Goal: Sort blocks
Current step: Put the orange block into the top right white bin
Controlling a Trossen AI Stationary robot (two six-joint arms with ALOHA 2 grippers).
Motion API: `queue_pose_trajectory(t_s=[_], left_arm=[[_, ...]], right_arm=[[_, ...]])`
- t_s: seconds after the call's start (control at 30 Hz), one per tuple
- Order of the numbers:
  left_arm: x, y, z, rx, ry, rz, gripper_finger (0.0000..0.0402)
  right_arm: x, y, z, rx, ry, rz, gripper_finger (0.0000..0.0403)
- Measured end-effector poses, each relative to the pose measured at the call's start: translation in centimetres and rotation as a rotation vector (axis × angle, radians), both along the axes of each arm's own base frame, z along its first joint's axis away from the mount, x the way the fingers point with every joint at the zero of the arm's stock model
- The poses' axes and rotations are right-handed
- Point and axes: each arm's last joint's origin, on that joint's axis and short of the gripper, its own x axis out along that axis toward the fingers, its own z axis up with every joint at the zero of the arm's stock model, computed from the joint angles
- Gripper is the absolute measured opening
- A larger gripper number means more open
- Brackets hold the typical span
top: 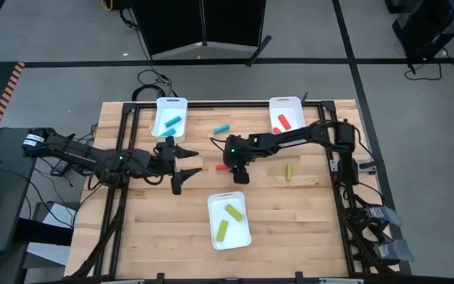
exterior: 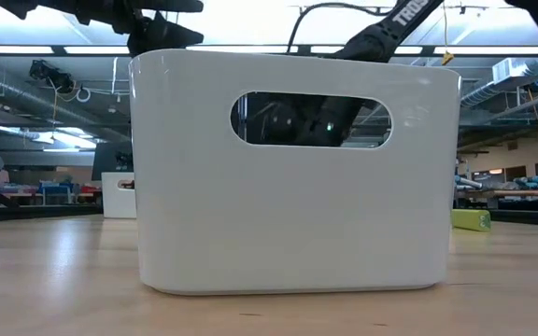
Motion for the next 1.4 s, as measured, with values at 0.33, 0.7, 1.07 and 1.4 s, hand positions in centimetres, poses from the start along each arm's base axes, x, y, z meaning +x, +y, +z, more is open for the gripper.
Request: queue_pose_trajectory(t_s=[0.33,0.7,1.07,1.4], left_arm=[[0.1,0.4,0.0,0.0,-0.013,0.02,0.0284],[0.4,2.0,0.0,-0.056,-0.041,0.104,0.0284],[2.3,5.0,-1.8,-0.155,0.139,0.262,0.0272],[7.5,11.2,-1.8,-0.182,0.441,0.326,0.022]], right_arm=[[0.5,-0.2,-0.9,-0.037,0.03,-0.018,0.0136],[-0.6,-1.3,5.2,-0.125,-0.123,-0.033,0.0071],[-10.4,-5.3,15.0,-0.332,-0.195,-0.47,0.0071],[-18.4,-8.0,12.8,-0.243,-0.112,-0.964,0.0071]])
